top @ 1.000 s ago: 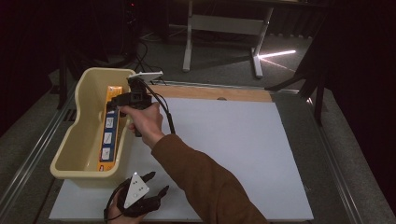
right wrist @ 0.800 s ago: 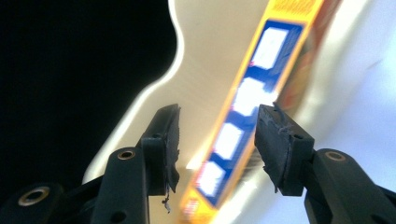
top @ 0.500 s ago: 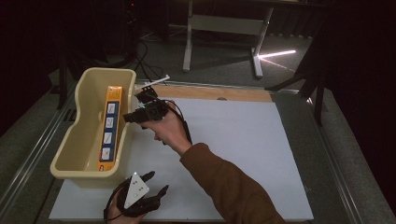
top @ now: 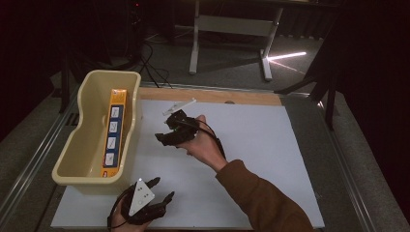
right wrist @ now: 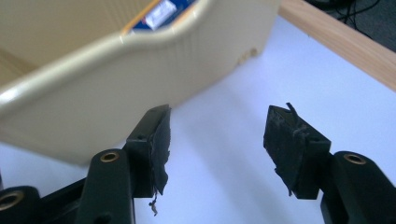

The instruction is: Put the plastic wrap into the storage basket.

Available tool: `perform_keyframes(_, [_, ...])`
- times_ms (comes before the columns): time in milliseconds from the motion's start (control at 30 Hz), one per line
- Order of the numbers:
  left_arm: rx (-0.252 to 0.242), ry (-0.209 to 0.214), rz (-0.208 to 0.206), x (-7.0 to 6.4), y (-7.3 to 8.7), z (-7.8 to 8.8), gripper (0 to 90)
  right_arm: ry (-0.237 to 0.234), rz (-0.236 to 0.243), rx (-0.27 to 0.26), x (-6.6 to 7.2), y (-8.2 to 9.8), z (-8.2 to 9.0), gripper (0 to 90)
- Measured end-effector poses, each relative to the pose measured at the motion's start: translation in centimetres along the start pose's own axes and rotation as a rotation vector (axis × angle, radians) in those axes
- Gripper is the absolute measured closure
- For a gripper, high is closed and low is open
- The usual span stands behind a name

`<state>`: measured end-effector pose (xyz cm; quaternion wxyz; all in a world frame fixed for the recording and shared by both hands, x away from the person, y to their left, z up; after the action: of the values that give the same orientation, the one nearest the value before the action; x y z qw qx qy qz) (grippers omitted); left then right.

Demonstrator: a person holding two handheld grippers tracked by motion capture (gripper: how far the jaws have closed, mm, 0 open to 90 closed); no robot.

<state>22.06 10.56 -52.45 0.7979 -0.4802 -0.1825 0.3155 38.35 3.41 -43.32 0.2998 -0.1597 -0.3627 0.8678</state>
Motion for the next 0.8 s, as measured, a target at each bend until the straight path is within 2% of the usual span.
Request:
perform_keyframes(100, [0.003, -0.001, -0.003, 0.0, 0.0, 0.0, 36.2, 0.018, 0.012, 0.002, -0.6, 1.1, 0.4, 37.6])
perform_keyframes(300, [0.001, -0.007, 0.002, 0.1, 0.0, 0.1, 36.3, 0.062, 0.116, 0.034, -1.6, 4.4, 1.1, 34.9])
perform_keyframes(400, [-0.002, -0.01, 0.004, 0.2, 0.0, 0.1, 36.2, 0.113, 0.141, 0.01, -2.2, 6.1, 1.8, 36.1])
perform_keyframes(500, [-0.002, -0.014, 0.005, 0.2, 0.0, 0.1, 36.1, 0.136, 0.145, -0.015, -2.7, 7.6, 2.4, 36.2])
perform_keyframes(633, [-0.002, -0.019, 0.006, 0.3, 0.0, 0.1, 35.8, 0.14, 0.093, -0.04, -3.0, 10.0, 3.1, 36.3])
perform_keyframes(800, [-0.005, -0.019, 0.009, 0.3, 0.0, 0.2, 35.8, 0.166, 0.079, -0.061, -3.7, 12.9, 4.1, 36.4])
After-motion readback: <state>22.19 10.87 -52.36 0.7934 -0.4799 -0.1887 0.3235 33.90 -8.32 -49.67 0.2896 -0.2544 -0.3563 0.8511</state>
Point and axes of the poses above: each handheld gripper's, and its own axes: z roughly backward along the jaws, y roughly out of its underside, x roughly to its left, the point moved 6 cm from there along -z, roughly forward along the jaws, and after that the axes turned 10 degrees about y, right-handed, at the moved point
